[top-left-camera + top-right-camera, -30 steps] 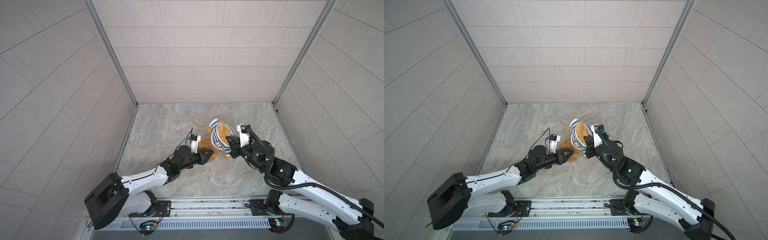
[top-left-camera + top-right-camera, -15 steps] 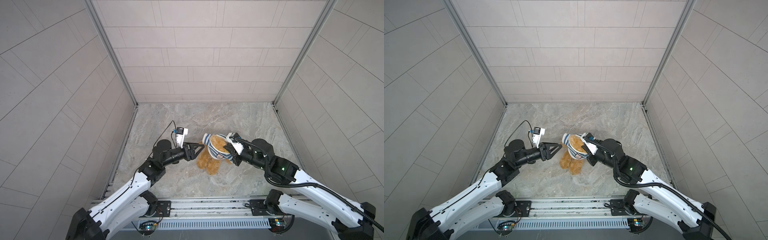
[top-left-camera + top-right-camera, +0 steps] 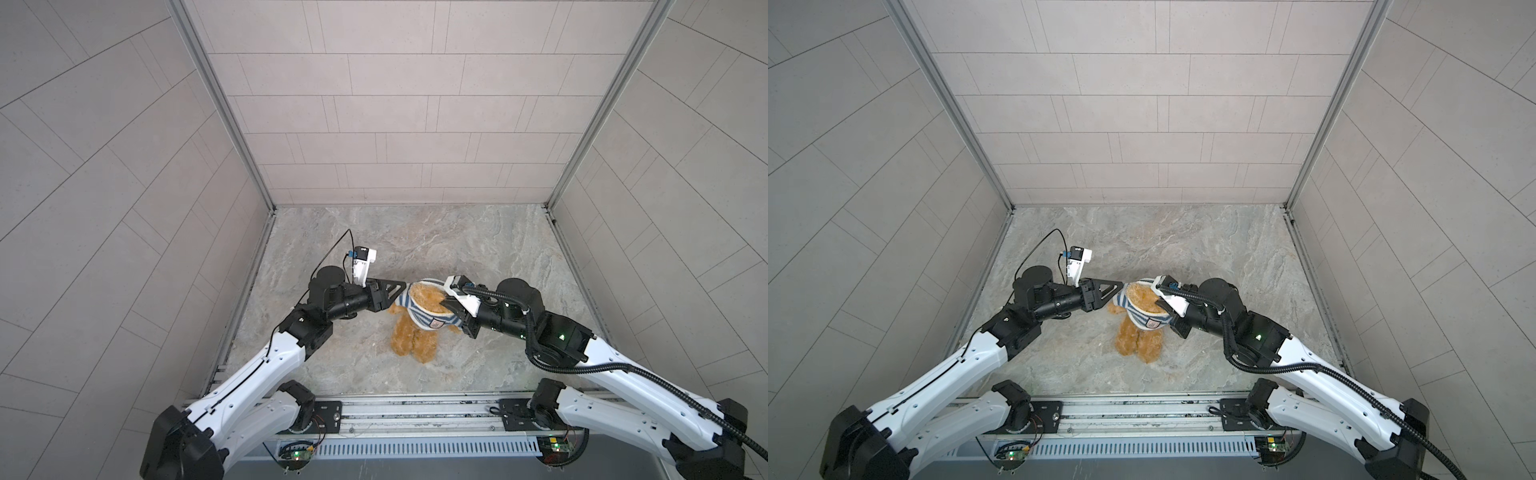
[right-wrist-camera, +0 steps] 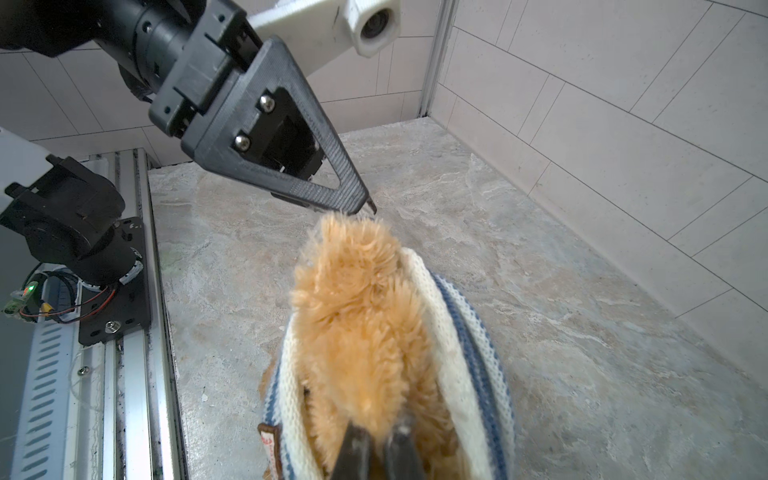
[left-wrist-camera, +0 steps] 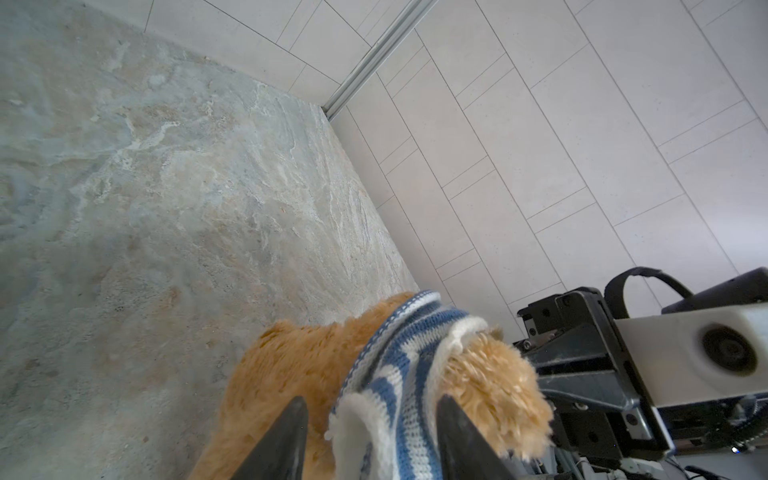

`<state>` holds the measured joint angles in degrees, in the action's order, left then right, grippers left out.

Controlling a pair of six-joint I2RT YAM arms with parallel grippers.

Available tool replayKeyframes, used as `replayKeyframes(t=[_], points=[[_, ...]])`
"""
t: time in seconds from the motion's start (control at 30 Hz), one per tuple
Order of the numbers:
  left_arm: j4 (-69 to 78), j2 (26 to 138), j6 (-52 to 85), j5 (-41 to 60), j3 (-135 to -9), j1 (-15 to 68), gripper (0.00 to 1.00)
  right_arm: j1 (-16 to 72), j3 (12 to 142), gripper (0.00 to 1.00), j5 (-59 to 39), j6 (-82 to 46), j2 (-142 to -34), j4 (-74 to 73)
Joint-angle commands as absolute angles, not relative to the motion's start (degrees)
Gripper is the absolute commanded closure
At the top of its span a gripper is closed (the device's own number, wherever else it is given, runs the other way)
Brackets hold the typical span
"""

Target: Dress the teddy bear

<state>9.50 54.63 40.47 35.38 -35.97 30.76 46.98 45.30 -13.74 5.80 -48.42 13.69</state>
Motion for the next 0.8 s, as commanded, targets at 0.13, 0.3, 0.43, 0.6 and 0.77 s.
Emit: replayKeyframes(t=[0.13,0.3,0.43,0.6,0.77], points=[[12.78,54.88,41.57,35.24,-34.30,31.02,0.75,47.54,44.91,1.00,-13.36,7.58,-48.02,7.74],[12.10,54.56,41.19,34.14,-33.71,31.04,0.95,47.80,44.83,1.00,-12.16,7.55,-47.29,7.50],[10.41,54.92,40.52,32.52,-32.98,30.59,1.00,47.89,44.31,1.00,-9.67,6.67,-45.59,6.70],[9.45,56.02,39.09,30.78,-31.60,29.80,1.00,47.97,43.01,1.00,-6.35,5.65,-42.63,5.31],[9.96,58.06,38.40,29.85,-29.15,27.19,1.00,47.97,41.93,1.00,-4.32,4.59,-39.76,3.72]])
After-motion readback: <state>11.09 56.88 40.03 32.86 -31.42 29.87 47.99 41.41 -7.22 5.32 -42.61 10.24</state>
